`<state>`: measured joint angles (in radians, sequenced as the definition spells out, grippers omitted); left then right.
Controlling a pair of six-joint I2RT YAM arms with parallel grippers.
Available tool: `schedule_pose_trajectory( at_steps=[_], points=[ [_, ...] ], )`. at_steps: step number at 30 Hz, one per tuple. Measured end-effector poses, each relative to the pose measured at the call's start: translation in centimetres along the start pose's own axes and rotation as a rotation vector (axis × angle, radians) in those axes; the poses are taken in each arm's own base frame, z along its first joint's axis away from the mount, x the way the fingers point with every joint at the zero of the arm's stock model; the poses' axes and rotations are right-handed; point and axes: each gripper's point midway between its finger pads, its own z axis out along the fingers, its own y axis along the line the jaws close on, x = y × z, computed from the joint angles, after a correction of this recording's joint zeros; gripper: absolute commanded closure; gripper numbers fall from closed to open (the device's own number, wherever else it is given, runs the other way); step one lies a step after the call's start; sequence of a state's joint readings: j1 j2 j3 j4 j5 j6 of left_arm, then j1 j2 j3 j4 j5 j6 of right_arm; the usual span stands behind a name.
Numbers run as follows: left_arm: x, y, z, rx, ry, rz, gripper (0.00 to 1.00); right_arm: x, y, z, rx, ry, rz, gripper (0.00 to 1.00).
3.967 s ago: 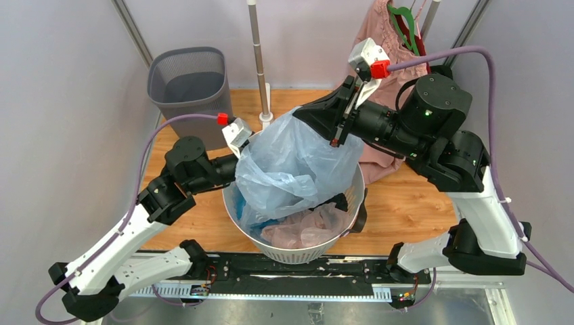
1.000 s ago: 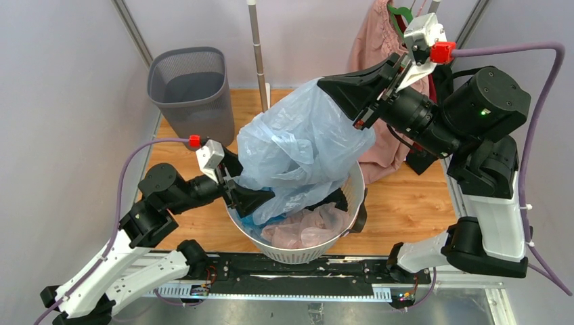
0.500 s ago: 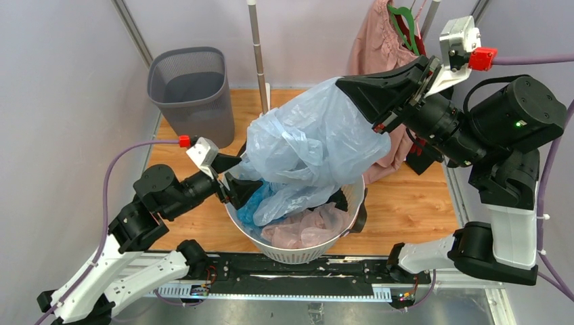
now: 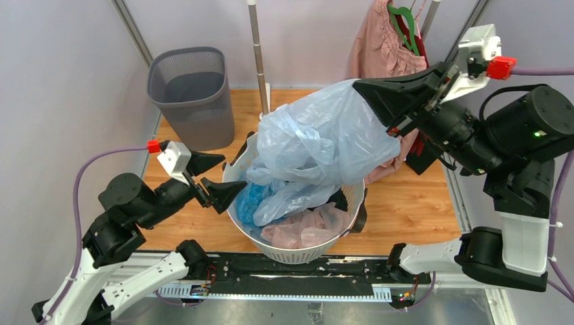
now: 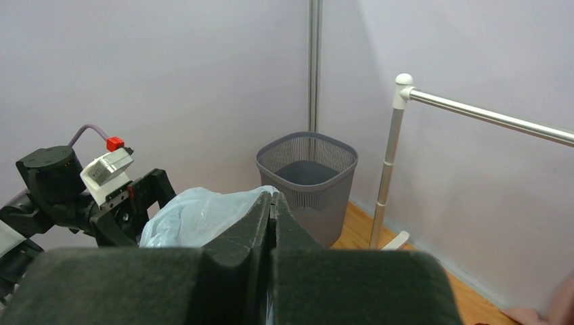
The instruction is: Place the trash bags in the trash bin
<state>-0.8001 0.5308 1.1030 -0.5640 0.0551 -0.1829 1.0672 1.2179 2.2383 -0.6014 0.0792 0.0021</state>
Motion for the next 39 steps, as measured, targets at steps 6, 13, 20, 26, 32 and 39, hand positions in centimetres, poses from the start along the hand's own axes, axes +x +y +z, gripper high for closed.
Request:
schedule_pose_trajectory(
  at_steps=[6, 13, 20, 26, 32, 39],
  points=[
    [-0.8, -1.3, 0.9, 0.071, -0.005, 0.002, 0.00, -0.8, -0.3, -1.2, 0.011, -0.022, -0.001, 1.00],
    [1.5, -2.7, 4.9, 0.172, 0.102, -0.006, 0.00, -0.4, -0.3, -0.6, 0.011, -0.010, -0.002, 1.00],
    [1.5, -3.9, 6.2, 0.246, 0.105, -0.004, 0.00, 0.7, -0.1, 0.4, 0.006, 0.016, -0.005, 1.00],
    [1.2, -5.6, 7.2, 0.349, 0.097, -0.025, 0.00, 1.6, 0.3, 1.4, -0.006, 0.038, -0.007, 1.00],
    [1.0, -7.1, 7.4, 0.433, 0.086, -0.051, 0.00, 2.5, 0.5, 2.5, -0.011, 0.061, -0.010, 1.00],
    [1.9, -8.3, 8.1, 0.495, 0.106, -0.057, 0.40, 2.9, 0.9, 3.3, -0.029, 0.068, -0.010, 1.00]
  ],
)
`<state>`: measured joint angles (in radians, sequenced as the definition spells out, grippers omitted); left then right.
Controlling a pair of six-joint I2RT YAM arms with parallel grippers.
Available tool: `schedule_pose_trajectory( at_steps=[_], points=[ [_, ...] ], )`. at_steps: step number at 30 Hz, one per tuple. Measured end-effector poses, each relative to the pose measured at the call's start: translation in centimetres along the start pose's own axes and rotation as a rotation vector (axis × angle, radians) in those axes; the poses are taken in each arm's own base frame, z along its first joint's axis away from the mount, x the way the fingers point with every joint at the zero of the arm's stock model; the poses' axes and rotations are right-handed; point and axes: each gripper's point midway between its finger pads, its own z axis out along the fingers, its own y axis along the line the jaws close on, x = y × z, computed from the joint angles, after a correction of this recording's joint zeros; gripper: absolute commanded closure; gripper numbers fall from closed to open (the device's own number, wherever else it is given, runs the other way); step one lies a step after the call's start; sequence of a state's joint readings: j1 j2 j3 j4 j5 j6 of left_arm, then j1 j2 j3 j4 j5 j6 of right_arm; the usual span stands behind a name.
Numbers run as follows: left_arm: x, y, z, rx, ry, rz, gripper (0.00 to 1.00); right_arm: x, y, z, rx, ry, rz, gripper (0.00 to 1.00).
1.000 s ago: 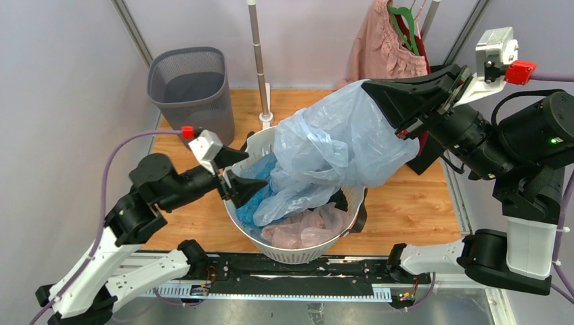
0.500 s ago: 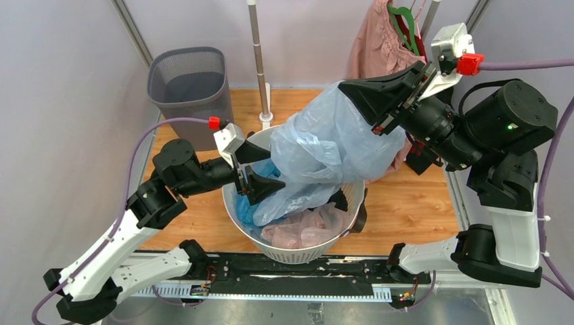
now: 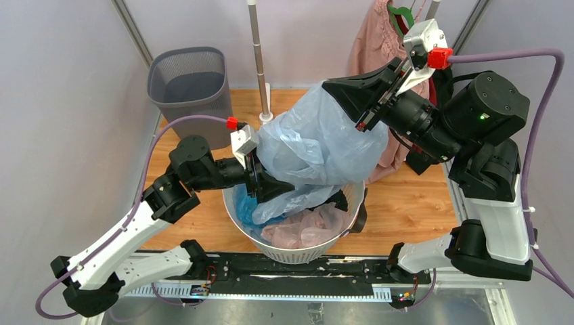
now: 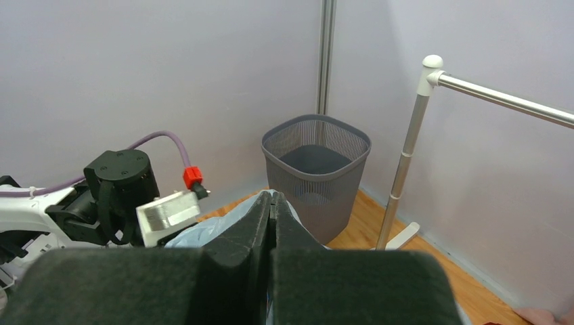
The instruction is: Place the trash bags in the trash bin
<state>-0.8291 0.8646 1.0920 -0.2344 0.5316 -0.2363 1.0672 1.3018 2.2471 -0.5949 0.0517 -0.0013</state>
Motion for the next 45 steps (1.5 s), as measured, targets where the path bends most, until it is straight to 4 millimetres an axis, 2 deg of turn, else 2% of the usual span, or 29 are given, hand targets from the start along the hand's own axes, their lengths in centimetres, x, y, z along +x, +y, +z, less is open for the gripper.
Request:
schedule_pose_trajectory(
  at_steps=[1, 2, 8, 12, 16, 20, 25, 26, 29, 30, 32, 34, 35, 37, 41, 44, 45],
  points=[
    [0.3, 0.2, 0.2, -0.004, 0.012, 0.002, 0.51, -0.1, 0.0, 0.0, 0.000, -0.002, 0.000, 1.00],
    [0.7, 0.4, 0.3, -0.008, 0.026, 0.010, 0.58, -0.1, 0.0, -0.1, 0.000, -0.004, 0.000, 1.00],
    [2.6, 1.9, 0.1, -0.071, 0.096, 0.019, 0.72, -1.1, -0.1, -1.0, 0.002, -0.027, 0.002, 1.00],
    [3.5, 3.0, -0.2, -0.132, 0.126, 0.024, 0.75, -2.1, -0.4, -2.3, 0.008, -0.055, 0.003, 1.00],
    [5.3, 4.7, -0.8, -0.229, 0.185, 0.006, 0.74, -3.5, -0.9, -3.8, 0.029, -0.092, -0.006, 1.00],
    [7.9, 6.7, -1.4, -0.334, 0.281, -0.028, 0.75, -5.0, -1.4, -5.5, 0.044, -0.133, -0.016, 1.00],
    [12.8, 9.9, -1.7, -0.472, 0.470, -0.082, 0.75, -6.9, -1.8, -7.5, 0.055, -0.195, -0.024, 1.00],
    [14.0, 10.6, -1.7, -0.500, 0.517, -0.094, 0.72, -7.3, -1.8, -8.0, 0.056, -0.211, -0.022, 1.00],
    [16.6, 11.8, -2.2, -0.558, 0.618, -0.121, 0.49, -8.3, -1.9, -8.9, 0.056, -0.246, -0.018, 1.00],
    [17.1, 12.0, -2.4, -0.574, 0.643, -0.125, 0.35, -8.5, -1.9, -8.9, 0.056, -0.253, -0.018, 1.00],
    [17.7, 12.3, -2.9, -0.606, 0.668, -0.141, 0.24, -8.5, -1.9, -8.7, 0.056, -0.252, -0.018, 1.00],
    [17.3, 12.2, -3.3, -0.617, 0.660, -0.134, 0.02, -8.1, -1.8, -8.1, 0.055, -0.240, -0.019, 1.00],
    [16.9, 12.0, -3.5, -0.618, 0.645, -0.130, 0.00, -7.8, -1.8, -7.8, 0.053, -0.233, -0.020, 1.00],
    [15.7, 11.6, -3.9, -0.615, 0.603, -0.118, 0.00, -7.3, -1.6, -7.2, 0.049, -0.217, -0.022, 1.00],
    [11.4, 9.7, -4.6, -0.575, 0.454, -0.092, 0.00, -6.6, -1.2, -6.1, 0.031, -0.196, -0.023, 1.00],
    [5.9, 6.8, -5.7, -0.502, 0.260, -0.047, 0.00, -6.3, -0.8, -5.4, 0.011, -0.191, -0.019, 1.00],
    [4.8, 6.2, -6.0, -0.481, 0.221, -0.036, 0.00, -6.3, -0.7, -5.2, 0.006, -0.193, -0.015, 1.00]
  ],
)
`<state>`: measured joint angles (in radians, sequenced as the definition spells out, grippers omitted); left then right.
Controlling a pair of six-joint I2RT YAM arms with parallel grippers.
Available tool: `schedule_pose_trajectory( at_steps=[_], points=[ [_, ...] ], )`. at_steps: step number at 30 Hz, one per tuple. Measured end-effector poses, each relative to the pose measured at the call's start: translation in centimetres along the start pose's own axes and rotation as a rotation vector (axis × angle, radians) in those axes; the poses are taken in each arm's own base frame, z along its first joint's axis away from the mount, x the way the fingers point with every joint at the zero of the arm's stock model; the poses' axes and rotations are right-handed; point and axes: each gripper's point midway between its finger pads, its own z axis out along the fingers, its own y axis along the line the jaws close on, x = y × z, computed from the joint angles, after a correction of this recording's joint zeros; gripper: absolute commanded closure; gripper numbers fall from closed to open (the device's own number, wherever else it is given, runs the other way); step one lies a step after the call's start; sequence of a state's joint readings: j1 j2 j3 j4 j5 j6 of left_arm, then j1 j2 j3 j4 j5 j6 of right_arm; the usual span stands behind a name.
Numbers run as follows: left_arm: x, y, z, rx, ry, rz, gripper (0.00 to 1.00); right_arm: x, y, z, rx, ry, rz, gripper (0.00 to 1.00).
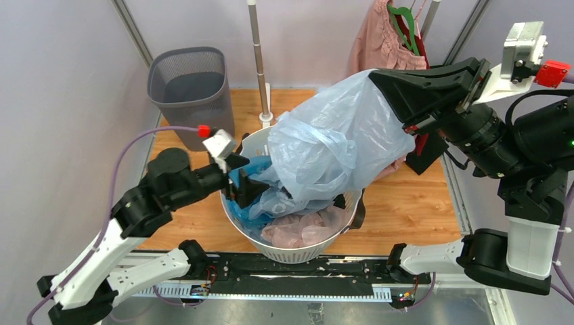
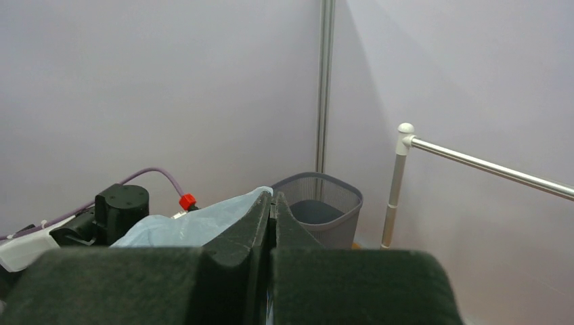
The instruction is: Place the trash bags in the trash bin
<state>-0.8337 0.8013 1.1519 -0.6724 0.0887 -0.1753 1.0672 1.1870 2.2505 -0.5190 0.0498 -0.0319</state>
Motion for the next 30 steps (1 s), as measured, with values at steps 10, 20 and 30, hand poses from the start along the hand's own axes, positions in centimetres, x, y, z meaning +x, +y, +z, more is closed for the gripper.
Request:
schedule_pose_trajectory(
  at_steps=[10, 20, 30],
  points=[
    [-2.8, -4.3, -3.0, 0.237, -0.199, 0.014, 0.00, 2.2, 2.2, 4.2, -0.085, 0.011, 0.066, 1.00],
    [-2.4, -5.5, -4.1, 0.307, -0.205, 0.024, 0.00, 5.0, 2.8, 6.9, -0.091, 0.056, 0.083, 1.00],
    [-2.2, -5.2, -4.0, 0.292, -0.201, 0.043, 0.00, 4.4, 2.5, 7.1, -0.076, 0.033, 0.083, 1.00]
  ],
)
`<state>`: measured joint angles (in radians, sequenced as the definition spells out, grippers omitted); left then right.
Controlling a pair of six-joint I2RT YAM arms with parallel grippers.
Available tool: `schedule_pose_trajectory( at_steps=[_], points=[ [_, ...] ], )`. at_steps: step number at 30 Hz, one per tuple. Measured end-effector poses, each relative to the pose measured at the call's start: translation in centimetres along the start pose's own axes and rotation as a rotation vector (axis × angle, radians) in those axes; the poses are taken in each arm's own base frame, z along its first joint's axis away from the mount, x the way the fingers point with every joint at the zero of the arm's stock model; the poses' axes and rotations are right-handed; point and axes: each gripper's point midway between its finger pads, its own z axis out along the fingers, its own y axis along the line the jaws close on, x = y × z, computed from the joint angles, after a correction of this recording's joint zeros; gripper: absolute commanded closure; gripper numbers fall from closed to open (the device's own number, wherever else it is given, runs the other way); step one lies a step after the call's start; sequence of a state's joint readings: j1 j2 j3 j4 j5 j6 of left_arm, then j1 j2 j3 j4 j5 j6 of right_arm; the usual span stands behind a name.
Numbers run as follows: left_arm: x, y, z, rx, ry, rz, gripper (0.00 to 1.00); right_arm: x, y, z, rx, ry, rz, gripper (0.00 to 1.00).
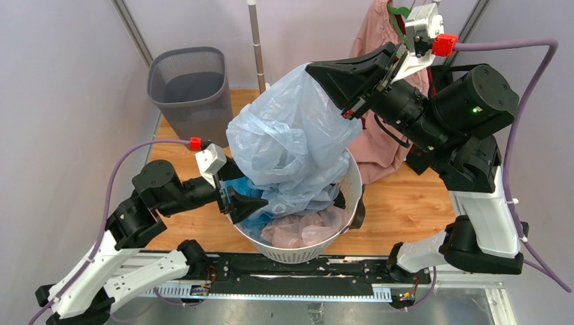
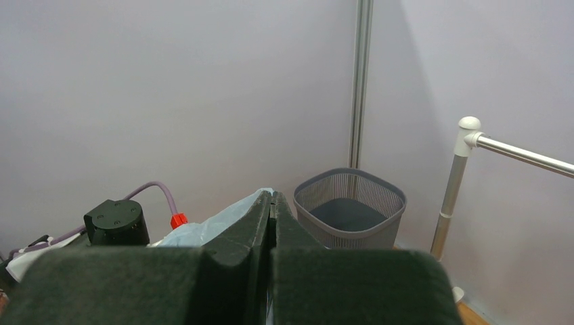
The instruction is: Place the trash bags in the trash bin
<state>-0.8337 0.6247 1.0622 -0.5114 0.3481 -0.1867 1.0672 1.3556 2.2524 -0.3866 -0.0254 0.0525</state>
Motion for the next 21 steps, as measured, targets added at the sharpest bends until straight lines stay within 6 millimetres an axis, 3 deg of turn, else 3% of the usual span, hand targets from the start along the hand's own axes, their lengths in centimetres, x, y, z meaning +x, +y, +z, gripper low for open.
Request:
schedule_pose_trajectory(
  at_steps=[7, 15, 16, 19, 21],
  points=[
    [0.8, 2.1, 1.6, -0.082, 0.041, 0.004, 0.00, 0.1, 0.0, 0.1, 0.000, 0.001, 0.000, 1.00],
    [-0.8, 2.8, 2.8, -0.103, -0.015, 0.019, 0.00, 0.4, 0.1, 0.4, -0.001, 0.001, 0.011, 1.00],
    [-1.1, 2.7, 2.9, -0.095, -0.028, 0.022, 0.04, 0.6, 0.0, 0.5, -0.001, 0.003, 0.012, 1.00],
    [-2.4, 1.9, 3.3, -0.051, -0.076, 0.023, 0.43, 1.2, 0.0, 0.6, 0.000, 0.018, 0.014, 1.00],
    [-3.0, 1.3, 3.4, -0.016, -0.098, 0.026, 0.64, 1.5, 0.0, 0.7, 0.001, 0.024, 0.014, 1.00]
  ],
)
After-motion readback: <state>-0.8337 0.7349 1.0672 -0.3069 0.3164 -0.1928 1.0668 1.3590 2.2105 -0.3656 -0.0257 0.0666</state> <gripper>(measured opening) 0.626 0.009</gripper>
